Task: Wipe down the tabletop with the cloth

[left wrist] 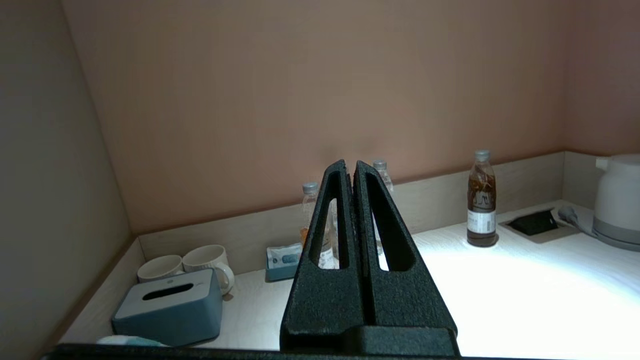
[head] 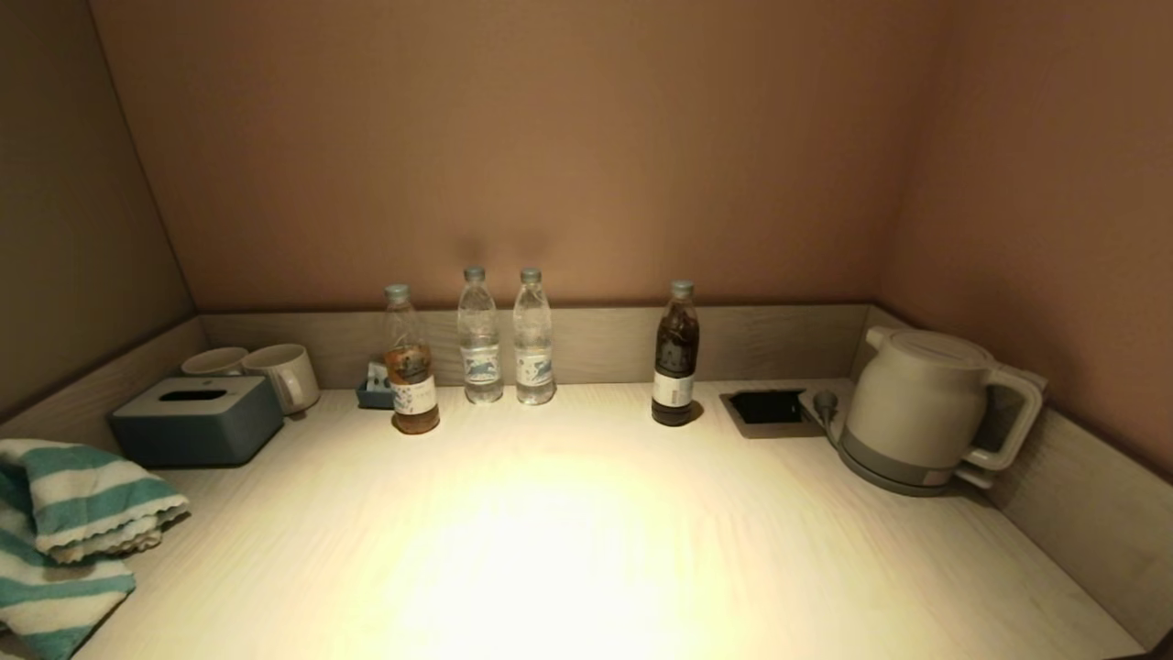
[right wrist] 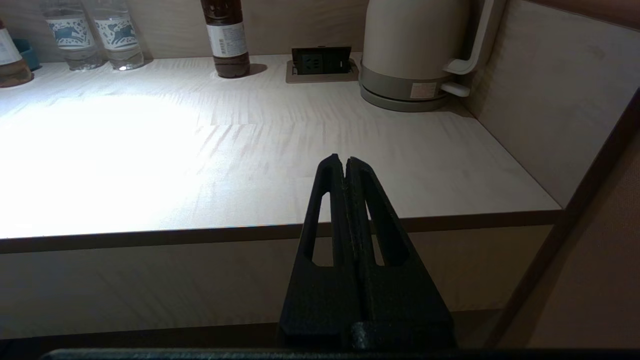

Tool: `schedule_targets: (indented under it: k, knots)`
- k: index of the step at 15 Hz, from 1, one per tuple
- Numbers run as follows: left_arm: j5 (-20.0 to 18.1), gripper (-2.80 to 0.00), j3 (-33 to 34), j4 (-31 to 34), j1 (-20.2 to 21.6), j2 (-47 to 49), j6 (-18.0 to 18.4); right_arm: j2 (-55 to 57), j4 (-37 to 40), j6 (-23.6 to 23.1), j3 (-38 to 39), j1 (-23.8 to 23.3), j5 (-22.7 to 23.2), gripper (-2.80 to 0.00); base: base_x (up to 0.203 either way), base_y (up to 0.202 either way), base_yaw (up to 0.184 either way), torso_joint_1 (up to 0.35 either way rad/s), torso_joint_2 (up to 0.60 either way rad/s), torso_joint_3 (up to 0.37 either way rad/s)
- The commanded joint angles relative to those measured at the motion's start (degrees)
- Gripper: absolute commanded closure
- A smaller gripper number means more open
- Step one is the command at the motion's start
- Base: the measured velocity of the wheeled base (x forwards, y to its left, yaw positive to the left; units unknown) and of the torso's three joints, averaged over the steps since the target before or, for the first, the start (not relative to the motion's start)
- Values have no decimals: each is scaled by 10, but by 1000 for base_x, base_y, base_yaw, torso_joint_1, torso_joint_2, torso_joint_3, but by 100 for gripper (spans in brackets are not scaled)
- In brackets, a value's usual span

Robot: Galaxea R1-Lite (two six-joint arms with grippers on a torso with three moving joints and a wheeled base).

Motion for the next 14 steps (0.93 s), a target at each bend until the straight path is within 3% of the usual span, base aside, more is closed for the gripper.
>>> schedule_targets:
  k: [1, 4, 9, 14]
  knots:
    - [11, 0, 13, -1, -24, -24, 3, 1, 0, 0, 0, 0, 0, 0, 0, 0, 0, 0, 0, 0]
    - [27, 0, 37, 3, -40, -59, 10, 1, 0, 1, 0, 0, 0, 0, 0, 0, 0, 0, 0, 0]
    - [38, 0, 56, 83, -54, -143, 17, 1, 0, 0, 0, 0, 0, 0, 0, 0, 0, 0, 0, 0]
    - [61, 0, 96, 80, -61, -152, 36, 1, 0, 0, 0, 0, 0, 0, 0, 0, 0, 0, 0, 0]
